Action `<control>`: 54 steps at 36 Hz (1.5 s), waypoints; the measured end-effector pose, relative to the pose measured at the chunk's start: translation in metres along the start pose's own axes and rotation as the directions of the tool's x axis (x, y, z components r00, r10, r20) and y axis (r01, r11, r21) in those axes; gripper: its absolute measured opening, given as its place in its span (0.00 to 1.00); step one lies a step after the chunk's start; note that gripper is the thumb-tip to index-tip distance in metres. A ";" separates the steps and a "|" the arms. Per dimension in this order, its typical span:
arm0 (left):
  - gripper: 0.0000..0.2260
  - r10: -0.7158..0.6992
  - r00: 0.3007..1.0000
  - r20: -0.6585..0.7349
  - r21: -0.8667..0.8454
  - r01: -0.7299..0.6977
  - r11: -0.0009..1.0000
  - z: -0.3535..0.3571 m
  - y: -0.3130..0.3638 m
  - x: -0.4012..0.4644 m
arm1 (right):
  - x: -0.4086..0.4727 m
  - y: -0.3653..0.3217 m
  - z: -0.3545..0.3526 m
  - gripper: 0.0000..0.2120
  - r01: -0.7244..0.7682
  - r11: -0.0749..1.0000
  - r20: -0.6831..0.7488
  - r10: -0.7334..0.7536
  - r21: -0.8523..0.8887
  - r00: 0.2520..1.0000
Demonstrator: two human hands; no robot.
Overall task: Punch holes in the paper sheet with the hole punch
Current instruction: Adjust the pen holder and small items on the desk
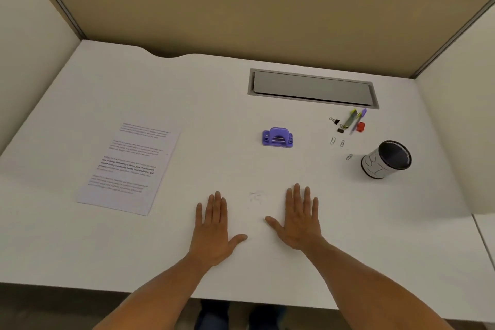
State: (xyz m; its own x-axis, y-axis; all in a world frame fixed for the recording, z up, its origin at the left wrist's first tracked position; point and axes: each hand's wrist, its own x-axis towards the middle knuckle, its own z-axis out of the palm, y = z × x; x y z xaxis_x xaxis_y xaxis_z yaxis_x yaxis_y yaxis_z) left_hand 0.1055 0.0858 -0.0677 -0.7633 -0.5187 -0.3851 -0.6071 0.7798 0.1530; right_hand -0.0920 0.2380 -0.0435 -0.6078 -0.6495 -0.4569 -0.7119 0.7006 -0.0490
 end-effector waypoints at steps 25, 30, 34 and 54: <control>0.49 0.087 0.990 -0.113 0.051 -0.081 0.995 -0.008 -0.026 0.033 | -0.003 -0.013 0.023 0.40 0.557 0.816 -0.084 -0.572 -0.153 0.816; 0.46 0.016 0.989 -0.144 0.035 -0.011 0.999 -0.005 -0.025 0.032 | 0.010 -0.027 0.020 0.40 0.417 0.905 -0.115 -0.424 -0.078 0.898; 0.44 0.005 0.988 -0.157 0.037 0.001 0.999 -0.004 -0.024 0.032 | 0.023 -0.032 0.017 0.40 0.288 0.957 -0.112 -0.290 -0.037 0.950; 0.44 -0.018 0.985 -0.174 0.028 0.023 0.999 -0.003 -0.024 0.031 | 0.001 -0.056 0.038 0.43 0.007 0.997 -0.186 0.007 0.072 0.983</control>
State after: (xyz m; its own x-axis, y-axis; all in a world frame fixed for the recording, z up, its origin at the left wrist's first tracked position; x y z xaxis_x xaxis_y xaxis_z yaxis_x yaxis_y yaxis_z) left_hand 0.0959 0.0495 -0.0807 -0.7792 -0.5857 -0.2233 -0.6181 0.7772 0.1183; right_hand -0.0392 0.2090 -0.0745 -0.6674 -0.6884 -0.2842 -0.6888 0.7156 -0.1158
